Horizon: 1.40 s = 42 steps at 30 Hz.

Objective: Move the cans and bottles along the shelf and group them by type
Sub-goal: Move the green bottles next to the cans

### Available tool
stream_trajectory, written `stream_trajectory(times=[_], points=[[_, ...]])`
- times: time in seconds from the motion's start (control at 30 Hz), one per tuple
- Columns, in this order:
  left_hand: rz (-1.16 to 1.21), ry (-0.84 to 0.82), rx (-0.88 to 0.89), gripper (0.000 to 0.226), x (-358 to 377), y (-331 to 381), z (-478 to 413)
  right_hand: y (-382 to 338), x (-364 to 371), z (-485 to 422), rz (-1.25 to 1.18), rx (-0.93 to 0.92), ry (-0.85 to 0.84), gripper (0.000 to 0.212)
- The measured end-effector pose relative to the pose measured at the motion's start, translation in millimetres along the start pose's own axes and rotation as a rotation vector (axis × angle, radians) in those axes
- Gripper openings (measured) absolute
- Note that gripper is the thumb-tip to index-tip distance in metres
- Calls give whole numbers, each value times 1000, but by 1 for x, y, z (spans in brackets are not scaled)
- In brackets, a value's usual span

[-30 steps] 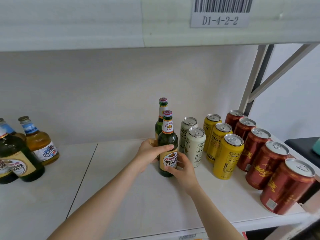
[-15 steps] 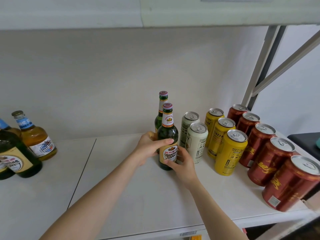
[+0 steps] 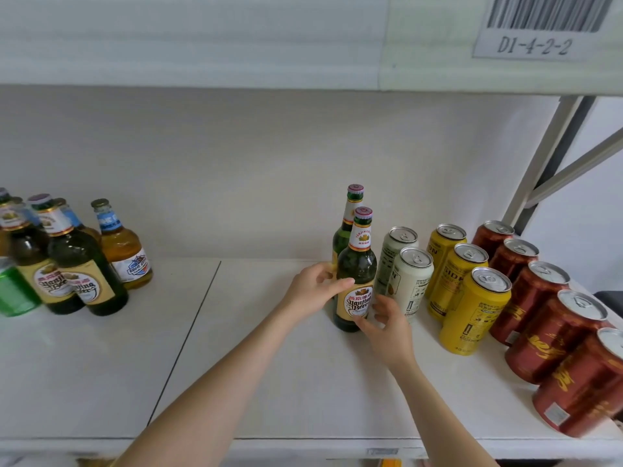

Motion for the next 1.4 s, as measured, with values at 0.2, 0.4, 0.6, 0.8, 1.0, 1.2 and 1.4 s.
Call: stream_trajectory(times=[0.2,0.4,0.6,0.8,1.0,1.2,1.4], points=[[-527,198,187,46,-20,6,46,-22,-19,28,333,-118,-37,69],[-925,365,279,56,-38,4,106,-55,-25,67,755,-223,-89,80],[-1044,449,279,58,-65,-19,165,-81,-9,105,917,-311,-136,83],[-1125,473,183,60,-102,-57,212,-112,25,143,946,-385,-178,83],[-1172,466,135,64,-154,-99,252,-146,73,185,956,-403,-196,84],[-1180,435,173,65,-222,-130,286,-186,137,230,980,-362,-189,84],[-1203,427,189,65,-290,-158,309,-225,205,261,975,-355,-168,84]])
Point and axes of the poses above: each hand's wrist, its own z-axis away from the middle knuckle, its own x-axis out of the palm, y = z × x, the point moved 9 cm from there along -z, towards the middle knuckle, and after that the axes turned 8 degrees about -x, right-handed, at the moved point
